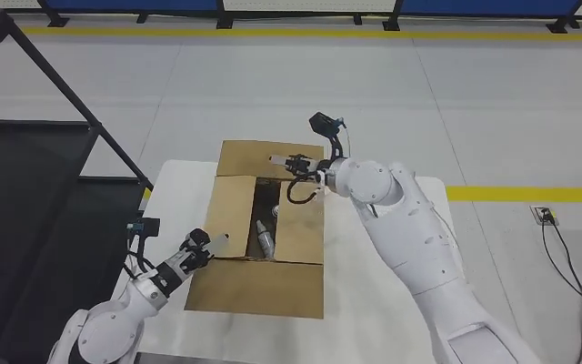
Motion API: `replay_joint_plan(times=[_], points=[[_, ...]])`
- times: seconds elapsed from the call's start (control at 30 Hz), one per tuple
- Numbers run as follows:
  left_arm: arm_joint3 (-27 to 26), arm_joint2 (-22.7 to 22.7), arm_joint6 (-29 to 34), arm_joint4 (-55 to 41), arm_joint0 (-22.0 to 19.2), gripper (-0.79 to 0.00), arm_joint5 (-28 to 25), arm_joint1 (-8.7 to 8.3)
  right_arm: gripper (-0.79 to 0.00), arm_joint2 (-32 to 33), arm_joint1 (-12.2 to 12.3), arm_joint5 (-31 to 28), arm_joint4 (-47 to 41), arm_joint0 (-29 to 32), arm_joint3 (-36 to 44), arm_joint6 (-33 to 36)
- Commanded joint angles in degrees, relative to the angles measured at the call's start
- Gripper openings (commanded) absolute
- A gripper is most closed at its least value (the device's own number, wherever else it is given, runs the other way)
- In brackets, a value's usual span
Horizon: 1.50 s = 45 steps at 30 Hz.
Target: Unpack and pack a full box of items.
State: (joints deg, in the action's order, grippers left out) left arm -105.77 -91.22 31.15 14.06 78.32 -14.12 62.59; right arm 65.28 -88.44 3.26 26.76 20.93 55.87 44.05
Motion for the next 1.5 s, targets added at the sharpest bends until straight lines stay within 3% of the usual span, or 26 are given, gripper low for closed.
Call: replay_joint_plan(times=[0.0, 0.3, 0.47, 0.73, 1.27, 1.37, 1.47], points=[[-0.73, -0.87, -0.4, -0.59, 0.83, 0.0, -0.36, -0.07, 0.0, 3.8, 1.27, 1.11, 0.72, 3.47, 5.12, -0.11], [-0.83, -3.88, -0.96, -1.78, 3.01, 0.0, -0.9, -0.38, 0.0, 13.88, 4.6, 13.41, 7.48, 16.68, 21.99, -0.9], [-0.26, -3.97, -0.99, -1.59, 3.37, 0.0, -1.0, -0.47, 0.0, 14.91, 4.98, 18.8, 7.11, 17.76, 21.71, 0.71], [-0.49, -4.39, -1.24, -1.71, 4.26, 0.0, -1.4, -0.59, -0.018, 12.76, 4.47, 23.97, 5.33, 12.93, 14.38, -1.06], [-0.34, -6.79, -1.64, -4.18, 5.83, 0.0, -2.77, -0.88, -0.493, 9.2, 4.0, 29.76, 5.21, 6.83, 5.34, -1.73], [-0.29, -6.8, -1.57, -4.45, 5.83, 0.0, -2.93, -0.91, -0.603, 9.15, 4.08, 30.14, 5.12, 6.97, 5.33, -1.82], [-0.31, -6.82, -1.43, -4.58, 5.77, 0.0, -3.16, -0.96, -0.785, 9.17, 4.19, 30.27, 5.0, 7.28, 5.62, -1.92]])
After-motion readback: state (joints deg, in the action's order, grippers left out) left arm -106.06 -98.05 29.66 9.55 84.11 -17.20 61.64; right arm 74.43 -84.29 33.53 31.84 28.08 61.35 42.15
